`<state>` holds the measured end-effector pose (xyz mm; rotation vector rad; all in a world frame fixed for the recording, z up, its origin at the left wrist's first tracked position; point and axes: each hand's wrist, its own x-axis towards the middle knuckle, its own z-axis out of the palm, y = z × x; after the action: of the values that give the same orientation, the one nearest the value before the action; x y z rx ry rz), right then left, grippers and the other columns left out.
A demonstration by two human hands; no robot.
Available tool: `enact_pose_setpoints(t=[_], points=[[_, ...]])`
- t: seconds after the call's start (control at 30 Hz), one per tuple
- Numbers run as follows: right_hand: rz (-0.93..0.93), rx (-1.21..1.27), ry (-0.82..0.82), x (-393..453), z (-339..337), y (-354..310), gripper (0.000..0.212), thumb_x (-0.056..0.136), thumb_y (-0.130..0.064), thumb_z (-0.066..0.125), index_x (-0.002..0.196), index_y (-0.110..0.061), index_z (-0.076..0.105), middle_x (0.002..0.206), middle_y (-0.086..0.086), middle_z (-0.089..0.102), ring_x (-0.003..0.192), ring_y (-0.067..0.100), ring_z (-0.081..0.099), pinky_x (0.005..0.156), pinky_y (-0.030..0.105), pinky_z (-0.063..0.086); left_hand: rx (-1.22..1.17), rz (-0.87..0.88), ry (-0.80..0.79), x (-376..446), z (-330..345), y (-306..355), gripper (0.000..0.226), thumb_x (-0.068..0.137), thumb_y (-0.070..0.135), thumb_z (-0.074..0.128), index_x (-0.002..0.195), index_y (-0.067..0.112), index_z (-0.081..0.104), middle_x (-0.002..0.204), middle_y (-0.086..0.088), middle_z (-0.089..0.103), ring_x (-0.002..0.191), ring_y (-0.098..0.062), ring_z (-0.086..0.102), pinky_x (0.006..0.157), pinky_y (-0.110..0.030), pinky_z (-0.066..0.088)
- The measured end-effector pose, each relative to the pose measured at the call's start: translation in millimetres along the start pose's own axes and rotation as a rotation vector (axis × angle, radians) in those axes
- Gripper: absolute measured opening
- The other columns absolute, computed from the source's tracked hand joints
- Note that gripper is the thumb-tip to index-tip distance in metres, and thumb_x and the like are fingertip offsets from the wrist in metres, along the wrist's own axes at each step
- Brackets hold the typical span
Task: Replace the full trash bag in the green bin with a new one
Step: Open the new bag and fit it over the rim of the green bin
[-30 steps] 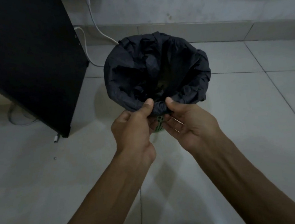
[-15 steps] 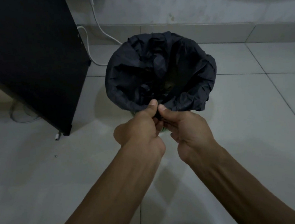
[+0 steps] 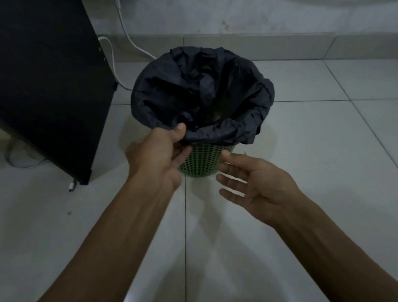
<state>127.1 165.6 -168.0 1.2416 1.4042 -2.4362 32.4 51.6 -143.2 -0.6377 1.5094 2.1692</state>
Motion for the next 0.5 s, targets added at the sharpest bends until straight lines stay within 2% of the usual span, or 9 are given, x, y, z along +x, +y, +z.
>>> enact_pose_setpoints(t=[0.1, 0.2, 0.3, 0.5], points=[[0.017, 0.063, 0.075, 1.7, -9.3, -3.5, 0.009, 0.083, -0.017, 0.071, 0.09, -0.013, 0.069, 0.086, 0.005, 0.068, 0.084, 0.022, 0.066, 0.089, 0.041, 0.052, 0.05, -0.037, -0.056, 4.8, -3.8, 11.2, 0.011, 0.085, 0.002, 0.067, 0.093, 0.009, 0.063, 0.082, -0.003, 0.067, 0.071, -0.011, 0.063, 0.065, -0.022, 0.058], [0.01, 0.112, 0.105, 3.1, -14.0, -9.5, 0.009, 0.086, -0.015, 0.066, 0.094, -0.012, 0.067, 0.086, 0.005, 0.066, 0.081, 0.022, 0.063, 0.088, 0.04, 0.051, 0.093, -0.081, -0.088, 8.7, -7.4, 20.6, 0.011, 0.085, 0.003, 0.066, 0.086, 0.012, 0.061, 0.087, -0.003, 0.065, 0.079, -0.013, 0.062, 0.073, -0.025, 0.057], [-0.004, 0.123, 0.118, 3.9, -16.4, -14.0, 0.004, 0.088, -0.014, 0.064, 0.088, -0.012, 0.067, 0.085, 0.005, 0.065, 0.082, 0.022, 0.062, 0.088, 0.039, 0.051, 0.164, -0.137, -0.133, 11.9, -10.5, 29.2, 0.009, 0.086, 0.004, 0.066, 0.09, 0.009, 0.06, 0.092, -0.008, 0.066, 0.082, -0.018, 0.064, 0.065, -0.03, 0.058], [-0.052, 0.13, 0.145, 5.8, -20.1, -17.1, 0.002, 0.087, -0.014, 0.065, 0.089, -0.013, 0.066, 0.083, 0.004, 0.065, 0.08, 0.021, 0.063, 0.083, 0.037, 0.052, 0.36, -0.129, -0.136, 22.7, -14.0, 43.7, 0.007, 0.085, 0.008, 0.067, 0.085, 0.01, 0.06, 0.078, -0.006, 0.066, 0.068, -0.014, 0.065, 0.049, -0.025, 0.058]])
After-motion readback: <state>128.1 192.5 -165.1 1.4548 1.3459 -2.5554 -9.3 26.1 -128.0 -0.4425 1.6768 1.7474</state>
